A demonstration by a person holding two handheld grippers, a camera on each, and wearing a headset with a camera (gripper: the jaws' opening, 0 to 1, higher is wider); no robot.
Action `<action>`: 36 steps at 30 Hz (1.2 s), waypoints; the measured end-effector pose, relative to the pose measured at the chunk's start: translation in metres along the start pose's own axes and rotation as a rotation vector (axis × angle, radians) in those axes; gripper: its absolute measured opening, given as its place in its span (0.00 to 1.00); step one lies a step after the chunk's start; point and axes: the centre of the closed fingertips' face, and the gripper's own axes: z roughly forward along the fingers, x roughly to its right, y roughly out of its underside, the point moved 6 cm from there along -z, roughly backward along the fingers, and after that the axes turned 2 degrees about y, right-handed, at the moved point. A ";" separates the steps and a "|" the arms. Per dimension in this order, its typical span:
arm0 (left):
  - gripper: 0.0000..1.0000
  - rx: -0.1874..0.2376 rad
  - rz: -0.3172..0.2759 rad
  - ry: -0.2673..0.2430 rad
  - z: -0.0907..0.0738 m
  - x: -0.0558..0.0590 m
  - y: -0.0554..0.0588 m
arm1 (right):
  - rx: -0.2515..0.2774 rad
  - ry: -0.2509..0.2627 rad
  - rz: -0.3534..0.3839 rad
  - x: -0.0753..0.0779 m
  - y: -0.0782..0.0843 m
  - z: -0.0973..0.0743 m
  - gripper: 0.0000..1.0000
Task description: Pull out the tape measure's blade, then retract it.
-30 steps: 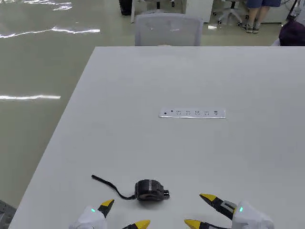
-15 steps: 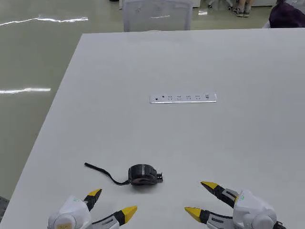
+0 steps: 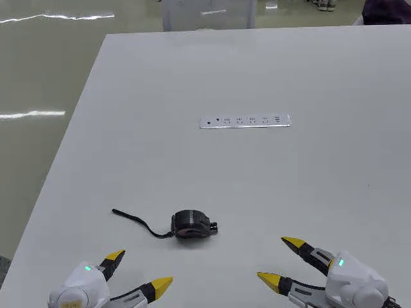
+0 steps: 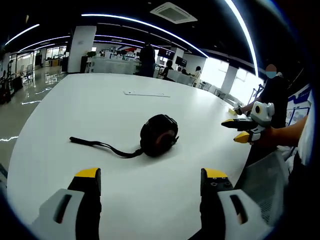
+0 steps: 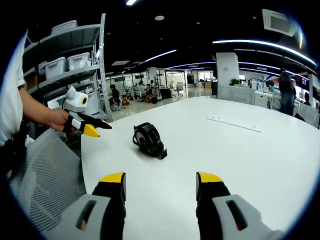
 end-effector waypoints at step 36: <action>0.84 -0.004 -0.017 -0.015 -0.033 -0.005 0.021 | -0.011 0.066 0.029 -0.001 0.016 -0.040 0.68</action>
